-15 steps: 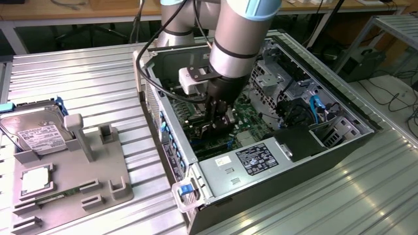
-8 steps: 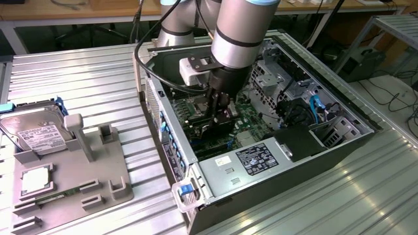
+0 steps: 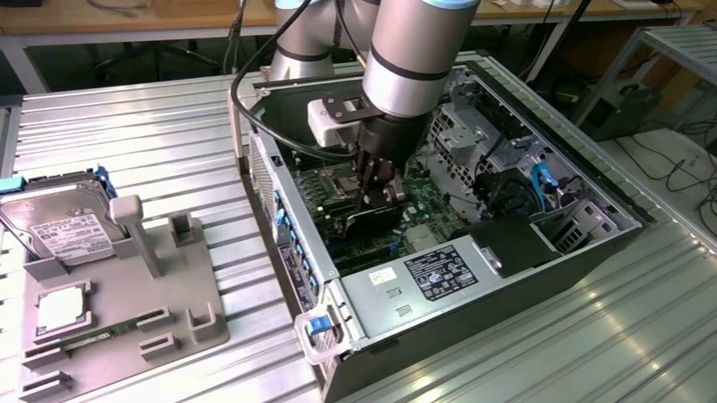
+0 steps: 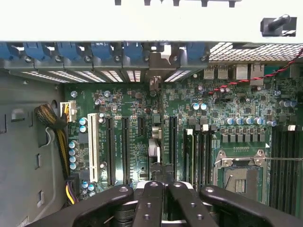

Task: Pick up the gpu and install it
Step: 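Insert the gpu into the slot, then press down on the gpu until it lock into place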

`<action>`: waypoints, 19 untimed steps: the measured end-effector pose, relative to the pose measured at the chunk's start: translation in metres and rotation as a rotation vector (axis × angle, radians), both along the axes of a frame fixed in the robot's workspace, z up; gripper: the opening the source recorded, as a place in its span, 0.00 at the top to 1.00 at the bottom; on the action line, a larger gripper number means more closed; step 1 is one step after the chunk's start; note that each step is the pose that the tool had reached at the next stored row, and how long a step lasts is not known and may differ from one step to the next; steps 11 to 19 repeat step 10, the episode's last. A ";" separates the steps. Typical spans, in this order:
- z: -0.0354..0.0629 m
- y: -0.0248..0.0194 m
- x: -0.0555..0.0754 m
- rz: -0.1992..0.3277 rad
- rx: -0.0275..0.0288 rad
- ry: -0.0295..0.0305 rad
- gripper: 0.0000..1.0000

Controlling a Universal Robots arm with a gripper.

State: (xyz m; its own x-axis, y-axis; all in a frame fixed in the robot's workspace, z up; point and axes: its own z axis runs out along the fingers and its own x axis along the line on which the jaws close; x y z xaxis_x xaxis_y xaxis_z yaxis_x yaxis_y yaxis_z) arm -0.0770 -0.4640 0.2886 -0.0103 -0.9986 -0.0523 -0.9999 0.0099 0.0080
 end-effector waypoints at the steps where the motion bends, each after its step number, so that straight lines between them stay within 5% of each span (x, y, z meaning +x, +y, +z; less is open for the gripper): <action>1: 0.0000 0.0000 0.000 0.000 0.0000 0.0000 0.89; 19: 0.0000 0.0000 0.000 0.000 0.0000 0.0000 0.89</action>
